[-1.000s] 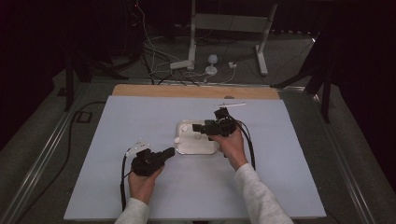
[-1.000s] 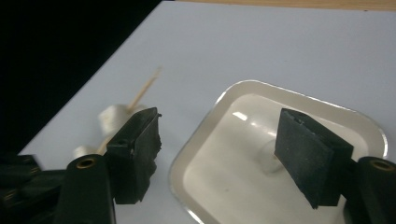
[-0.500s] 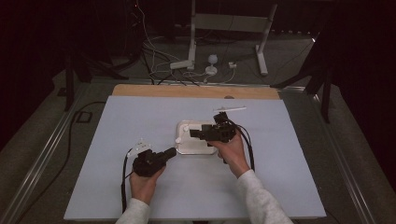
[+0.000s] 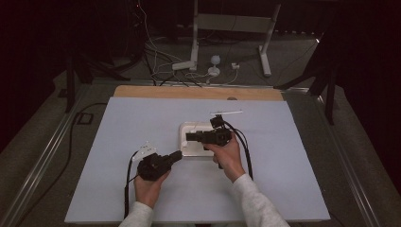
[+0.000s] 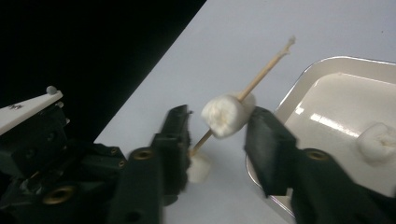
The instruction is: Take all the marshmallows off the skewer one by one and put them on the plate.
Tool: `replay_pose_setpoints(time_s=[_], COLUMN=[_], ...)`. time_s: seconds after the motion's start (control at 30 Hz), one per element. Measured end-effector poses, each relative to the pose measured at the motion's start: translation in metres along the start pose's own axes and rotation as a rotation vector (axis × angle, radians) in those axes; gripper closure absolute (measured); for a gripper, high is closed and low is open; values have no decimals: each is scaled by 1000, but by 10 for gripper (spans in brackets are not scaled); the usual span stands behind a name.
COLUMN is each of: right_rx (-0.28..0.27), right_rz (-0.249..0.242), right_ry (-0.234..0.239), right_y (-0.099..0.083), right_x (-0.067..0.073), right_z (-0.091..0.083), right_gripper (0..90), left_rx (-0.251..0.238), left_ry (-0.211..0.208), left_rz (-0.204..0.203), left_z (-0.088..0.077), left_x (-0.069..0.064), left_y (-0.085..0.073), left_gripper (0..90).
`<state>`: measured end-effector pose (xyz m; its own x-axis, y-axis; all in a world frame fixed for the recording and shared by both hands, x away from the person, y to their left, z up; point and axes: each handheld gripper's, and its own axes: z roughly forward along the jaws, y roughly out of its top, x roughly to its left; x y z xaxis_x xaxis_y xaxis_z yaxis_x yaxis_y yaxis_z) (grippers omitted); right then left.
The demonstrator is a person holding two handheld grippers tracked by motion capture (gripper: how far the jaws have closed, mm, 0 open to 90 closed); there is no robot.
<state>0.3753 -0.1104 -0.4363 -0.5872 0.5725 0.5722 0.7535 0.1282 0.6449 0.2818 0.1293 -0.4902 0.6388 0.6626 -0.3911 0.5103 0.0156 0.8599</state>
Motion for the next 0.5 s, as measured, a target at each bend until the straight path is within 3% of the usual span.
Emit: replay_pose_setpoints(time_s=[0.07, 0.27, 0.5], right_rx=[-14, -15, -79], right_rz=[19, 35, 15], right_ry=[21, 44, 35], right_y=[0, 0, 2], right_x=[0, -1, 2], right_z=[0, 0, -7], right_gripper=[712, 742, 778], left_rx=[3, 7, 0], left_ry=[-3, -7, -20], left_rz=[3, 12, 19], left_z=[0, 1, 0], left_x=[0, -1, -2], left_y=[0, 0, 1], left_gripper=[897, 898, 900])
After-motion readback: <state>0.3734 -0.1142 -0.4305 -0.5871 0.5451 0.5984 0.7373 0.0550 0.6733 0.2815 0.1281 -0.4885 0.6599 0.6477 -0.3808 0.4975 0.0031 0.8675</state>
